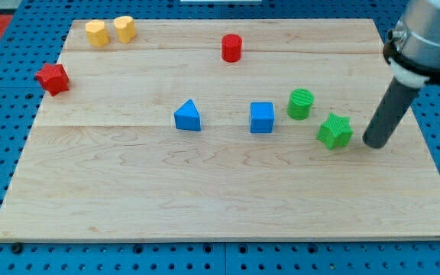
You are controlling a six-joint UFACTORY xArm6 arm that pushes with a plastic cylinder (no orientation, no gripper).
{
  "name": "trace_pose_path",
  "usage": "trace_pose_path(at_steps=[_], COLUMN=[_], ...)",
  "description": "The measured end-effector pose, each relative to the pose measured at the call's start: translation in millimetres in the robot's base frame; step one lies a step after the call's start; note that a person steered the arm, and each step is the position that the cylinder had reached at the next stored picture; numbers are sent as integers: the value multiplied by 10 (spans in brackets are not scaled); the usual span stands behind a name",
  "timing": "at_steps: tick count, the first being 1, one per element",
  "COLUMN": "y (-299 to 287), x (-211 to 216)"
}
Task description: Push the green circle to the bottom left corner of the board
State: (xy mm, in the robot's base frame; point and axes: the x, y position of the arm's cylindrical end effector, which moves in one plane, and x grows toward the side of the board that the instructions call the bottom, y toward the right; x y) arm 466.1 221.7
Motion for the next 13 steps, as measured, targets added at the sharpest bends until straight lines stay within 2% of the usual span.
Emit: trace_pose_path(at_steps=[1,2,4,5,7,8,9,10,11,13], y=[-29,-372,-688,-968,-964,-960,-816,-1030,-1723,-1283], x=[-417,-551,-1066,-873,-90,50,422,622,631,206])
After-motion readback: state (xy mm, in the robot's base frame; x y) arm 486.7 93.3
